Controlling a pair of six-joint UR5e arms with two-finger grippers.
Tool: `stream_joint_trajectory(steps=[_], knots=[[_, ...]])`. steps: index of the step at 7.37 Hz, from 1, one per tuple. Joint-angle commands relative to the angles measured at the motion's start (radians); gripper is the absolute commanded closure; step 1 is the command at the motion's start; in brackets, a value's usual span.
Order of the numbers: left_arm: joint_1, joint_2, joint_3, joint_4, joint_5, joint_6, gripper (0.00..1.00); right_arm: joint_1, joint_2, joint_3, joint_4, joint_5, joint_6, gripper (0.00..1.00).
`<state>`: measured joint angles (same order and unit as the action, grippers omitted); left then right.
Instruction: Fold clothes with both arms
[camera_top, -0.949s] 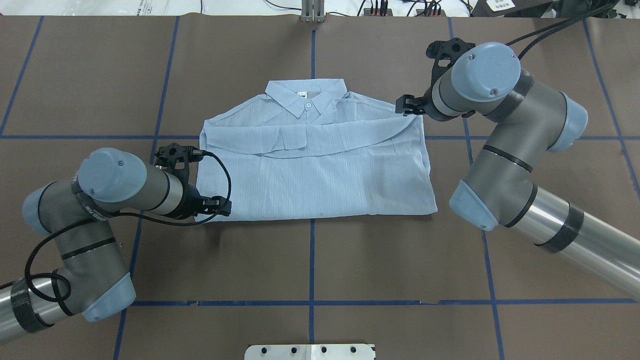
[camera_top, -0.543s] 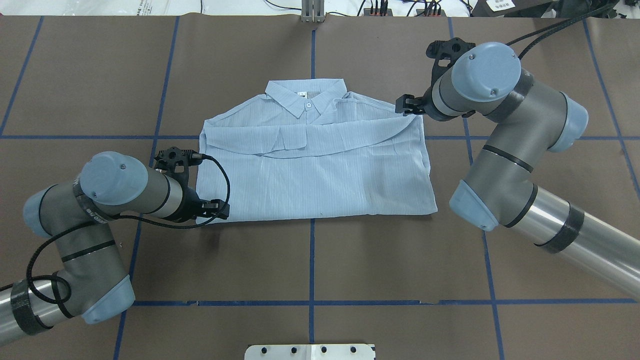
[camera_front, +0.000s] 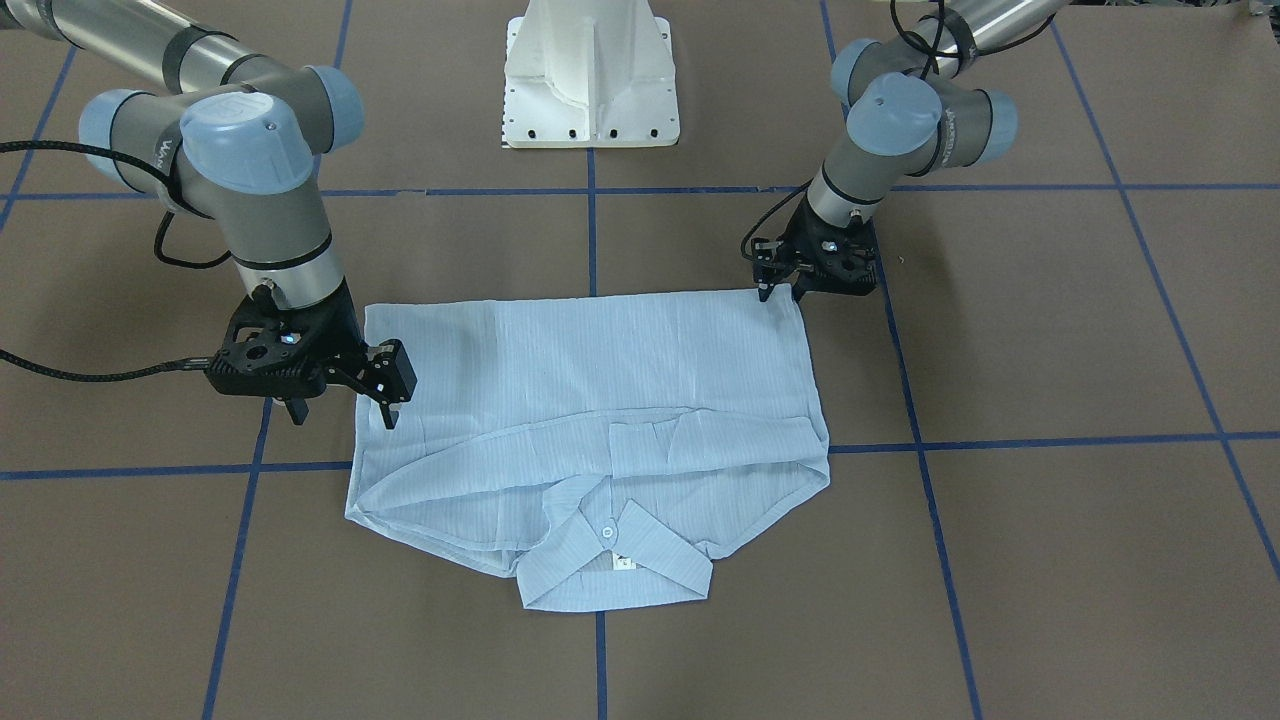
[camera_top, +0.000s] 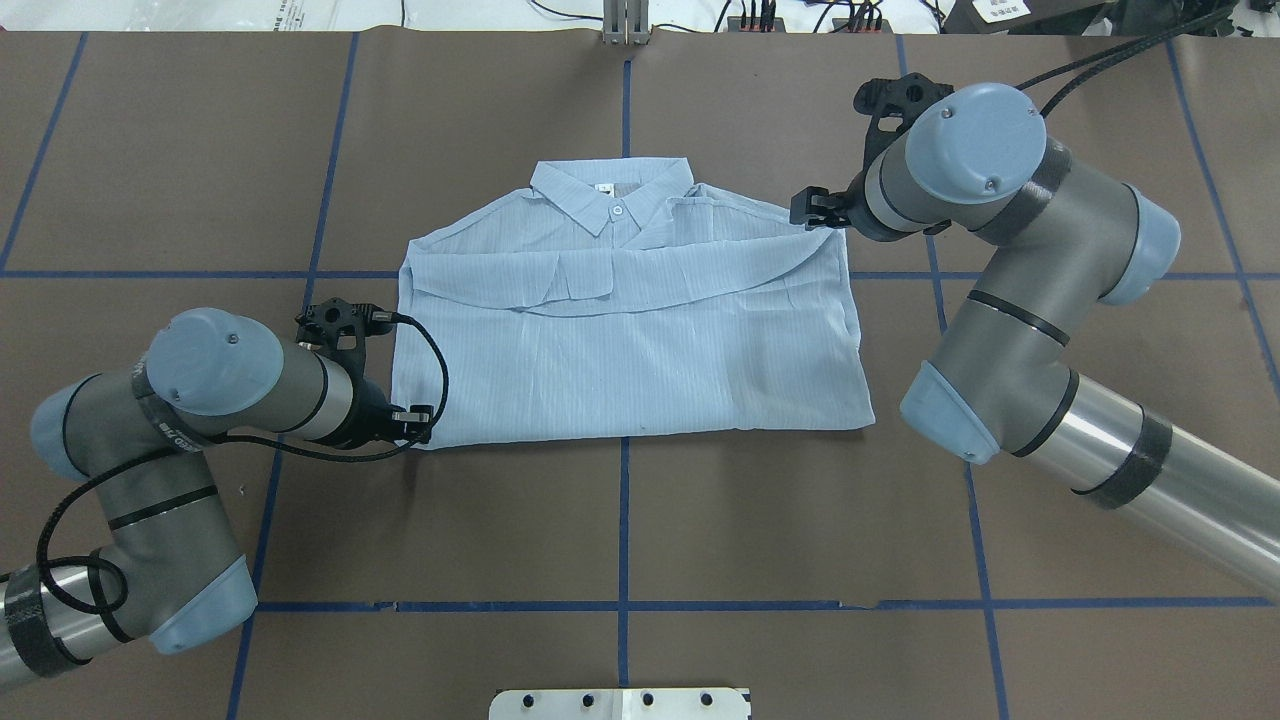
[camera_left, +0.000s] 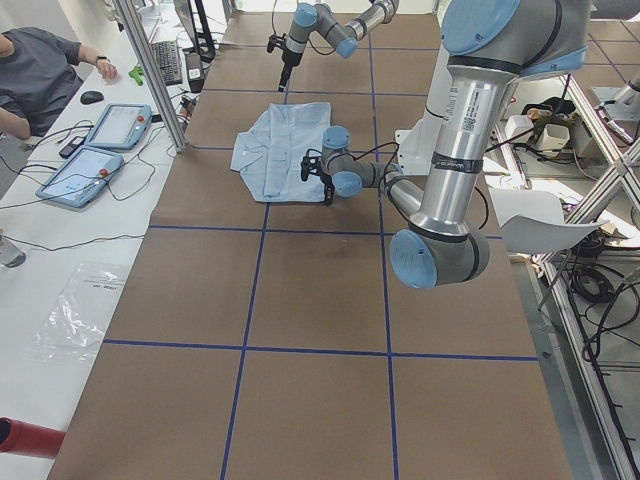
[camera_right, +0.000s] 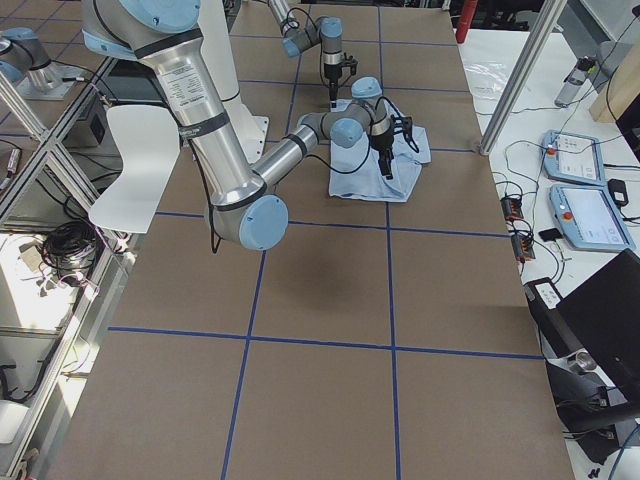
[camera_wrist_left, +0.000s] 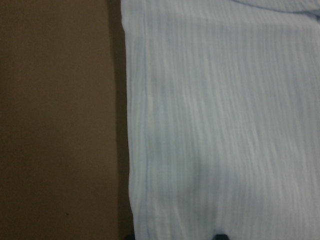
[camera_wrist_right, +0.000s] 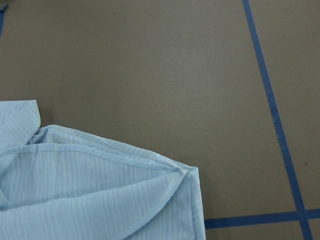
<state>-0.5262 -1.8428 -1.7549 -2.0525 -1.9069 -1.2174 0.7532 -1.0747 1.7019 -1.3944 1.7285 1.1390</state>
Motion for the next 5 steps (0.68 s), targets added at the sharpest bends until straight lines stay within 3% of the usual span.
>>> stream_joint_trajectory(steps=[1, 5], knots=[[0.000, 0.003, -0.017, 0.000, 0.005, -0.001, 1.00, 0.000, -0.001, 0.001, 0.000, -0.001, 0.001, 0.00], [-0.156, 0.068, -0.005, 0.014, 0.046, 0.169, 1.00, -0.006, 0.001, -0.001, 0.000, 0.000, 0.002, 0.00]])
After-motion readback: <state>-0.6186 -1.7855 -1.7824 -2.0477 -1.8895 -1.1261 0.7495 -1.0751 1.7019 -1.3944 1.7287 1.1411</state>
